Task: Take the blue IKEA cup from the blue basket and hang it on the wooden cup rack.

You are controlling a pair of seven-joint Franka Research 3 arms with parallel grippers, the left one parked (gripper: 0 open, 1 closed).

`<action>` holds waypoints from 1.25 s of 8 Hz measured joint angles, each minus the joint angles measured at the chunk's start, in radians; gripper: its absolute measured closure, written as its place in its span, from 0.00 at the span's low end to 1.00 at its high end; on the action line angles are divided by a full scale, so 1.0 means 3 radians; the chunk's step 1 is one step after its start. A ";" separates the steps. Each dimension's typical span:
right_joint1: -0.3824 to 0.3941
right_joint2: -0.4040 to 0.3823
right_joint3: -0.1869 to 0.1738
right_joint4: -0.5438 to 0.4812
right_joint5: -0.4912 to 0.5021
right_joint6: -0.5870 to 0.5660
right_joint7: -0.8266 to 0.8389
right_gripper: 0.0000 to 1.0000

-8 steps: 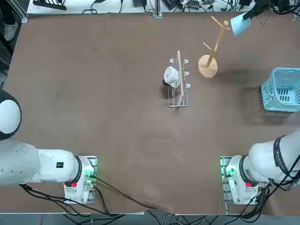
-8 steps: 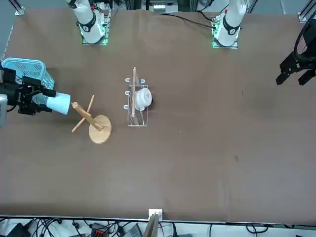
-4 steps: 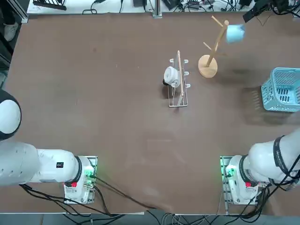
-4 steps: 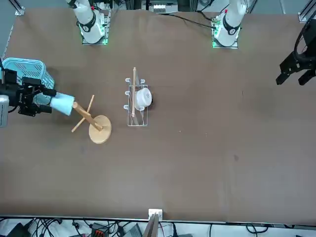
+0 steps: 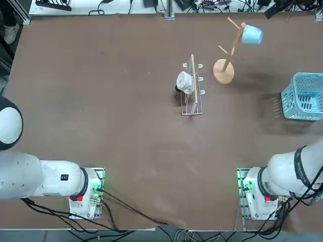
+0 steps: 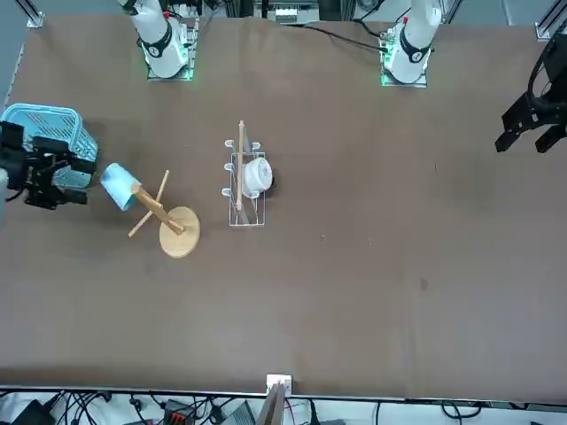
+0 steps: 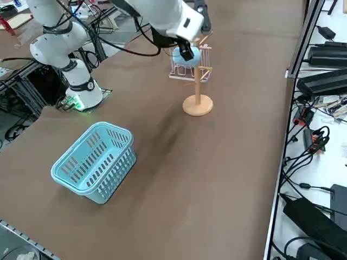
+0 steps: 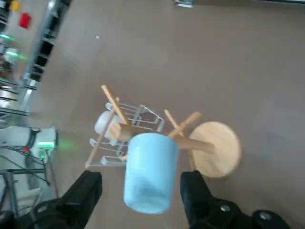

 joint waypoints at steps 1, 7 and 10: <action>-0.0004 -0.0068 -0.0012 0.0119 -0.0260 -0.0035 0.0200 0.00; 0.0369 -0.0515 0.0092 0.0255 -0.2186 -0.0134 0.2150 0.00; 0.0416 -0.0489 0.0095 0.0250 -0.2273 -0.0133 0.3023 0.00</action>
